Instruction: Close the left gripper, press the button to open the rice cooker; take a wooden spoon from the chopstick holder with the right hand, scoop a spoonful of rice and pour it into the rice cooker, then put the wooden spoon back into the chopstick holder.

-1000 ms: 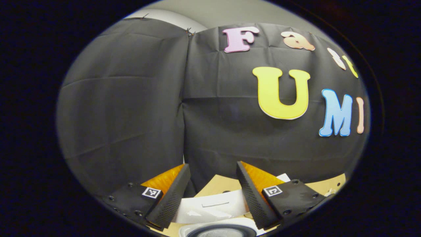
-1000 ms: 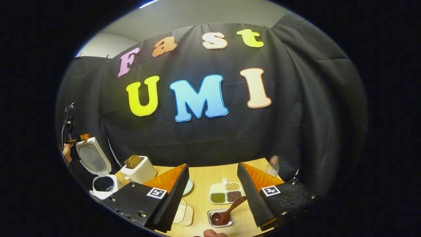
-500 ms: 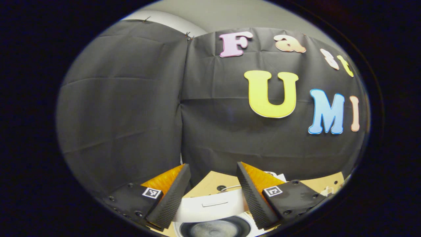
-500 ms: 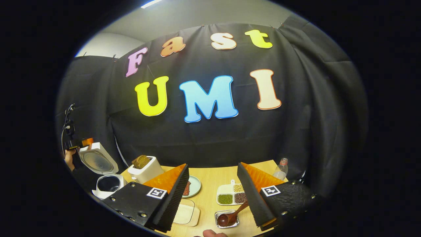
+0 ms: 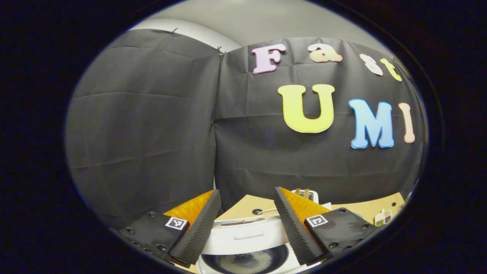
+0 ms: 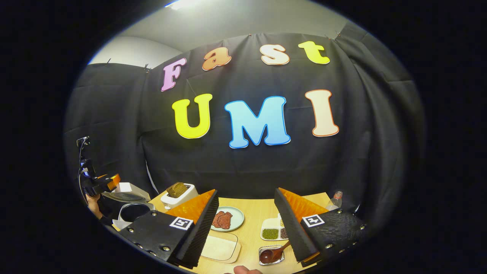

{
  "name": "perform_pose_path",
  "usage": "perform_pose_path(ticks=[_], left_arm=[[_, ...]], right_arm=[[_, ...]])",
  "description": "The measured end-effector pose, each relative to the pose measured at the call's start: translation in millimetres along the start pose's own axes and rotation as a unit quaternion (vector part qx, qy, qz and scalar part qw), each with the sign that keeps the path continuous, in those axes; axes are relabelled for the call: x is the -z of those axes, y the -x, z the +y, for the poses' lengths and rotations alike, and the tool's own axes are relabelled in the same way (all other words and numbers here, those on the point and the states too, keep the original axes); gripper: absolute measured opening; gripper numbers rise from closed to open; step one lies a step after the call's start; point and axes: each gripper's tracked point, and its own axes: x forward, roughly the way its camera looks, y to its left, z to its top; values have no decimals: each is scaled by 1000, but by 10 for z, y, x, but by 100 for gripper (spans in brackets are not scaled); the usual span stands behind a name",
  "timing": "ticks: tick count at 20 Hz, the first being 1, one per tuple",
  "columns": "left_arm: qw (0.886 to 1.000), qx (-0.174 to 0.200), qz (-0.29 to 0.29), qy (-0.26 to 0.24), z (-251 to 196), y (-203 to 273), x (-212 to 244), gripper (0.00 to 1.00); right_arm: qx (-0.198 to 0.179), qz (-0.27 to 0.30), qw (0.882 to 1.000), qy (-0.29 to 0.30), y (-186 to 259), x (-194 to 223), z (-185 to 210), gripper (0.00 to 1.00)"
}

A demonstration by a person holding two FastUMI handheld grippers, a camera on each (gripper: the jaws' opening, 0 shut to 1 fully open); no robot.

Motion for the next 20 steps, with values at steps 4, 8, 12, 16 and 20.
perform_pose_path(ticks=[4,8,12,16,20], left_arm=[[1000,0,-4,-5,-63,171,198,98],[1000,3,14,-3,-109,321,486,98],[999,7,32,-8,-134,421,701,98],[998,16,58,12,-155,472,935,98],[997,15,78,8,-188,526,1166,98]], right_arm=[[-3,3,1000,5,141,-6,12,89],[-2,3,1000,8,181,-6,-1,89],[-3,8,1000,6,189,9,16,89],[-9,11,1000,4,180,44,88,89],[-14,10,1000,5,162,47,141,89]])
